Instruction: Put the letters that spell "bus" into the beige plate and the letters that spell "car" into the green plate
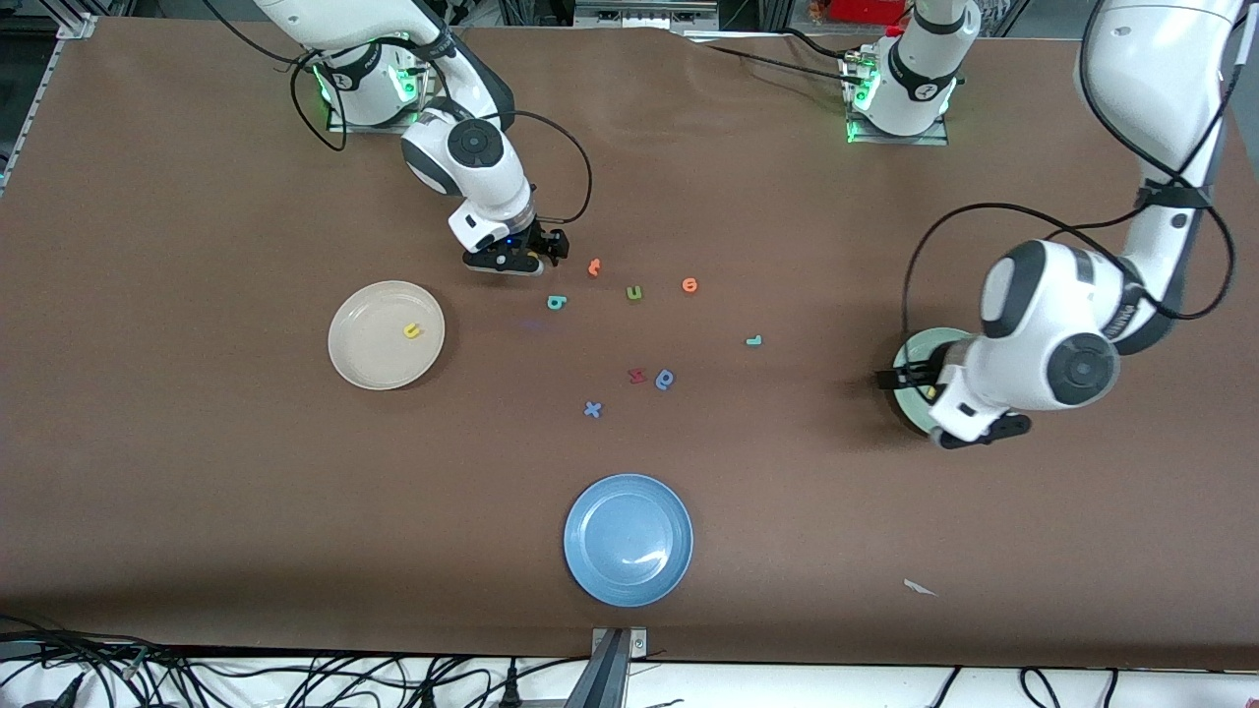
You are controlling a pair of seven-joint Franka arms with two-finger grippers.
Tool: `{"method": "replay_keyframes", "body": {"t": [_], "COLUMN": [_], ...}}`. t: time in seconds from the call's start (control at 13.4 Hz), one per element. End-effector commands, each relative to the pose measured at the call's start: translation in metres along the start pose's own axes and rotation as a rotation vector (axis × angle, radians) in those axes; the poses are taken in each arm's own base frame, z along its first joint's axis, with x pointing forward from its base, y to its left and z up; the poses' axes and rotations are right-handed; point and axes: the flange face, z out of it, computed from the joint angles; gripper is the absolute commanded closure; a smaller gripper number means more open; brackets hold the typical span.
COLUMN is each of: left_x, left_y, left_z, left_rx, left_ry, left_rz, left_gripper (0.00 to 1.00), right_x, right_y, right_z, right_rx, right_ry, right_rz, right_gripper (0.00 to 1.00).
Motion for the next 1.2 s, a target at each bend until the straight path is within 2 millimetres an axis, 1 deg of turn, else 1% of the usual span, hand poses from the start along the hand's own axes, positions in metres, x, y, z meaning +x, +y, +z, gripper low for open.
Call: {"method": "replay_keyframes", "body": {"t": [0.0, 0.07, 0.15, 0.22, 0.3, 0.45, 0.6, 0.67, 0.75, 0.82, 0.97, 1.12], "left_x": [-0.028, -0.038, -0.047, -0.057, -0.063, -0.086, -0.095, -0.101, -0.105, -0.106, -0.104, -0.108], "left_y": [0.04, 0.057, 0.072, 0.087, 0.094, 0.113, 0.115, 0.124, 0.132, 0.134, 0.137, 0.147], "left_z": [-0.005, -0.001, 0.01, 0.024, 0.038, 0.071, 0.093, 0.104, 0.115, 0.124, 0.135, 0.147], "left_rx": [-0.02, -0.028, -0.048, -0.077, -0.097, -0.097, -0.091, -0.076, -0.052, -0.023, -0.029, -0.049], "left_ry": [-0.006, -0.011, 0.005, 0.031, 0.053, 0.064, 0.091, 0.106, 0.116, 0.135, 0.156, 0.154], "left_rz": [-0.071, -0.081, -0.115, -0.133, -0.151, -0.146, -0.162, -0.169, -0.179, -0.183, -0.208, -0.213], "left_gripper": [0.02, 0.08, 0.11, 0.12, 0.12, 0.12, 0.12, 0.12, 0.12, 0.12, 0.13, 0.16], "right_x": [-0.005, -0.006, -0.006, -0.006, -0.006, -0.008, -0.008, -0.008, -0.008, -0.007, 0.008, 0.03], "right_y": [0.001, 0.001, 0.001, 0.001, 0.001, 0.0, 0.0, 0.001, 0.001, 0.001, 0.007, 0.032], "right_z": [0.002, 0.003, 0.003, 0.003, 0.004, 0.005, 0.005, 0.005, 0.005, 0.002, -0.016, -0.034], "right_rx": [0.014, 0.013, 0.014, 0.013, 0.012, 0.011, 0.011, 0.009, 0.008, 0.005, -0.014, -0.086], "right_ry": [0.003, 0.002, 0.003, 0.004, 0.002, -0.001, -0.001, 0.0, 0.001, 0.006, 0.036, 0.045], "right_rz": [0.003, 0.002, -0.001, -0.006, -0.006, -0.009, -0.012, -0.015, -0.017, -0.023, -0.069, -0.097], "right_gripper": [0.17, 0.24, 0.32, 0.41, 0.51, 0.7, 0.91, 1.0, 1.0, 1.0, 1.0, 1.0]}}
